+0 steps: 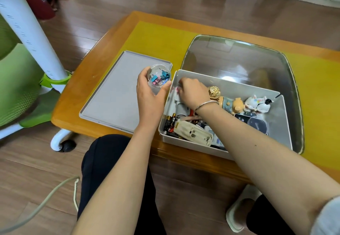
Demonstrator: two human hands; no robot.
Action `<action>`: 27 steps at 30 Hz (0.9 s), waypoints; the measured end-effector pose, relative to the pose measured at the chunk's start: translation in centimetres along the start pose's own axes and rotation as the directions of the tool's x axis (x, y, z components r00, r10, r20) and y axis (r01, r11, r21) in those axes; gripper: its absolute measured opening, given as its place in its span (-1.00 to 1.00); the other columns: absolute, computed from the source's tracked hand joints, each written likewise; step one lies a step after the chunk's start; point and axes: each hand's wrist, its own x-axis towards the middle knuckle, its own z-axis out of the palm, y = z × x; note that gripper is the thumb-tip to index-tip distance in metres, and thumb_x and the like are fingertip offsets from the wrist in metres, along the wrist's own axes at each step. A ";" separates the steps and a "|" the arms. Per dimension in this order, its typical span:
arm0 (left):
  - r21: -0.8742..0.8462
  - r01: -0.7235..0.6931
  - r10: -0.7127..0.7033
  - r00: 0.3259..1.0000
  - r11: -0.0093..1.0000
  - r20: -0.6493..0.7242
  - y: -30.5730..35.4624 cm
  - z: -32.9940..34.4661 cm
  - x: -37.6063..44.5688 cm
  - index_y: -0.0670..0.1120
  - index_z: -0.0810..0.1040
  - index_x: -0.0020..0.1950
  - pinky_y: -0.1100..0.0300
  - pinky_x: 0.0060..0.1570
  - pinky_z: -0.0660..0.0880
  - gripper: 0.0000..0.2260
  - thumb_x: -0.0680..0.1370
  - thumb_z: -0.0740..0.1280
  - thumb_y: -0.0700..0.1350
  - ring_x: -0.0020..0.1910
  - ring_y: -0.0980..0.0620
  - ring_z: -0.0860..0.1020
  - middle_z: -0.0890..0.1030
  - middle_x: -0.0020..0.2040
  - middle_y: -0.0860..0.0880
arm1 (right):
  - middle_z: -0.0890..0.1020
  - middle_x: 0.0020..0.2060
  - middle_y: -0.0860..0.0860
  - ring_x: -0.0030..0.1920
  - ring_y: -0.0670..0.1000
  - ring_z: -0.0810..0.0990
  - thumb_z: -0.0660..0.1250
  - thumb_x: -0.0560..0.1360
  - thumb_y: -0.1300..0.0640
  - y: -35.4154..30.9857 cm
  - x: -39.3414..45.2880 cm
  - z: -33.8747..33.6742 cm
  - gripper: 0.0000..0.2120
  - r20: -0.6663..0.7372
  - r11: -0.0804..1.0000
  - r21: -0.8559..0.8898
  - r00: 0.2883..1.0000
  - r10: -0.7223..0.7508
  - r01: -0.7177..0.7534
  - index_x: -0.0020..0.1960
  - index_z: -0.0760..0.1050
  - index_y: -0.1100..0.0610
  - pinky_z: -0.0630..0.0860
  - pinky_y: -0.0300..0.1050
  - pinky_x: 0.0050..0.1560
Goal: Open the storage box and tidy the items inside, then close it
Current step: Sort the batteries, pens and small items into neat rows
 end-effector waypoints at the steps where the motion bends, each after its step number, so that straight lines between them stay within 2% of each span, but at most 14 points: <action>1: 0.003 -0.011 0.011 1.000 1.000 0.000 0.0 0.1 0.0 -0.13 0.31 0.40 0.27 0.16 0.48 -0.46 0.48 0.44 -0.16 0.30 0.05 0.41 0.43 0.31 -0.05 | 0.61 -0.01 0.19 0.00 0.23 0.59 0.22 0.55 0.10 -0.2 0.3 0.1 -0.80 0.010 1.000 -0.009 1.000 0.004 -0.004 0.08 0.51 0.17 0.44 -0.06 -0.19; 3: 0.035 -0.045 0.044 0.999 0.998 0.010 -0.1 0.2 -0.1 -0.14 0.32 0.40 0.32 0.16 0.46 -0.45 0.47 0.45 -0.19 0.30 0.04 0.40 0.43 0.31 -0.06 | 0.61 -0.01 0.21 0.00 0.23 0.59 0.24 0.54 0.12 -0.3 0.8 0.2 -0.81 0.053 1.000 0.010 0.999 0.003 -0.004 0.07 0.53 0.19 0.47 -0.03 -0.14; 5: 0.040 -0.044 0.043 0.999 0.998 0.016 -0.2 0.2 -0.1 -0.13 0.32 0.40 0.29 0.16 0.46 -0.44 0.46 0.46 -0.19 0.30 0.05 0.39 0.43 0.31 -0.06 | 0.62 -0.02 0.20 0.01 0.22 0.58 0.27 0.53 0.13 -0.2 1.2 0.2 -0.81 0.092 0.998 0.068 0.996 0.011 -0.017 0.04 0.56 0.20 0.50 -0.02 -0.08; 8: 0.019 -0.015 0.015 1.000 1.000 0.008 -0.2 0.3 0.0 -0.11 0.32 0.40 0.17 0.19 0.48 -0.44 0.46 0.46 -0.17 0.30 0.03 0.39 0.43 0.30 -0.04 | 0.65 -0.13 0.13 -0.05 0.15 0.60 0.34 0.48 0.17 0.1 1.2 0.1 -0.88 0.156 0.981 0.179 0.987 0.044 -0.072 -0.08 0.62 0.19 0.50 -0.11 -0.10; 10: 0.031 -0.033 0.032 0.999 0.999 0.019 0.0 0.5 -0.2 -0.11 0.32 0.40 0.16 0.18 0.49 -0.45 0.47 0.46 -0.15 0.30 0.01 0.38 0.43 0.30 -0.04 | 0.63 -0.24 0.05 -0.09 0.09 0.61 0.37 0.45 0.21 0.3 0.7 0.1 -0.93 0.214 0.971 0.222 0.976 0.043 -0.091 -0.15 0.64 0.16 0.52 -0.13 -0.08; 12: 0.045 -0.058 0.057 0.998 0.997 0.039 0.0 0.7 -0.3 -0.11 0.32 0.40 0.19 0.16 0.50 -0.45 0.47 0.46 -0.15 0.30 0.03 0.38 0.43 0.30 -0.04 | 0.64 -0.25 0.02 -0.08 0.06 0.61 0.41 0.44 0.18 0.5 0.1 0.1 -0.95 0.232 0.970 0.229 0.972 0.028 -0.083 -0.14 0.65 0.14 0.51 -0.14 -0.05; 15: 0.042 -0.060 0.058 0.997 0.997 0.047 -0.1 0.9 -0.3 -0.10 0.31 0.40 0.20 0.15 0.52 -0.45 0.47 0.45 -0.15 0.30 0.05 0.38 0.42 0.31 -0.03 | 0.69 -0.17 0.07 -0.08 0.05 0.62 0.43 0.44 0.18 0.8 -0.6 0.2 -0.95 0.193 0.973 0.224 0.981 0.017 -0.061 -0.11 0.64 0.13 0.53 -0.12 0.00; 19: -0.037 -0.011 0.013 0.998 0.999 0.068 0.0 0.9 -0.3 -0.10 0.30 0.39 0.30 0.10 0.52 -0.49 0.50 0.43 -0.12 0.24 0.11 0.46 0.45 0.29 -0.04 | 0.67 -0.24 0.03 -0.19 -0.06 0.59 0.36 0.46 0.26 1.1 -1.5 0.0 -0.86 0.044 0.938 0.344 0.999 0.025 -0.039 -0.03 0.65 0.13 0.48 -0.24 -0.02; 21: -0.061 0.033 -0.028 0.996 0.998 0.081 0.0 1.0 -0.2 -0.11 0.30 0.37 0.44 0.00 0.47 -0.52 0.52 0.40 -0.07 0.13 0.24 0.50 0.49 0.20 0.01 | 0.65 -0.24 0.03 -0.22 -0.08 0.55 0.37 0.46 0.28 1.4 -2.0 -0.3 -0.86 -0.021 0.886 0.461 0.998 0.067 -0.050 -0.02 0.65 0.15 0.50 -0.23 -0.01; 23: -0.063 0.066 -0.060 0.994 0.996 0.096 -0.1 1.1 -0.3 -0.11 0.30 0.35 0.54 -0.10 0.41 -0.54 0.53 0.38 -0.04 0.03 0.41 0.49 0.49 0.09 0.14 | 0.64 -0.27 0.03 -0.29 -0.10 0.55 0.37 0.46 0.29 1.7 -2.7 -0.6 -0.89 -0.023 0.823 0.564 0.995 0.099 -0.069 -0.07 0.65 0.15 0.53 -0.29 -0.12; 24: -0.062 0.068 -0.061 0.993 0.996 0.104 -0.1 1.1 -0.3 -0.11 0.31 0.36 0.54 -0.10 0.40 -0.53 0.53 0.39 -0.05 0.03 0.43 0.48 0.48 0.09 0.16 | 0.63 -0.30 0.01 -0.34 -0.14 0.56 0.38 0.46 0.30 1.8 -3.1 -0.7 -0.90 -0.014 0.804 0.591 0.995 0.102 -0.074 -0.09 0.64 0.15 0.52 -0.35 -0.19; 25: -0.032 0.041 -0.037 0.994 0.999 0.100 0.0 1.1 -0.4 -0.12 0.31 0.37 0.51 -0.05 0.42 -0.50 0.51 0.42 -0.07 0.09 0.37 0.48 0.48 0.14 0.13 | 0.62 -0.33 -0.02 -0.37 -0.19 0.55 0.38 0.46 0.31 1.9 -3.4 -0.8 -0.90 -0.009 0.789 0.610 0.995 0.102 -0.076 -0.11 0.63 0.15 0.51 -0.41 -0.25; 27: 0.094 -0.102 0.095 0.992 0.990 0.082 0.1 1.0 -0.5 -0.13 0.31 0.41 0.38 0.15 0.43 -0.43 0.46 0.47 -0.13 0.26 0.16 0.42 0.45 0.28 0.00 | 0.59 -0.35 -0.07 -0.40 -0.26 0.55 0.37 0.46 0.33 2.1 -4.0 -1.0 -0.91 -0.024 0.762 0.644 0.993 0.113 -0.071 -0.09 0.62 0.19 0.48 -0.44 -0.28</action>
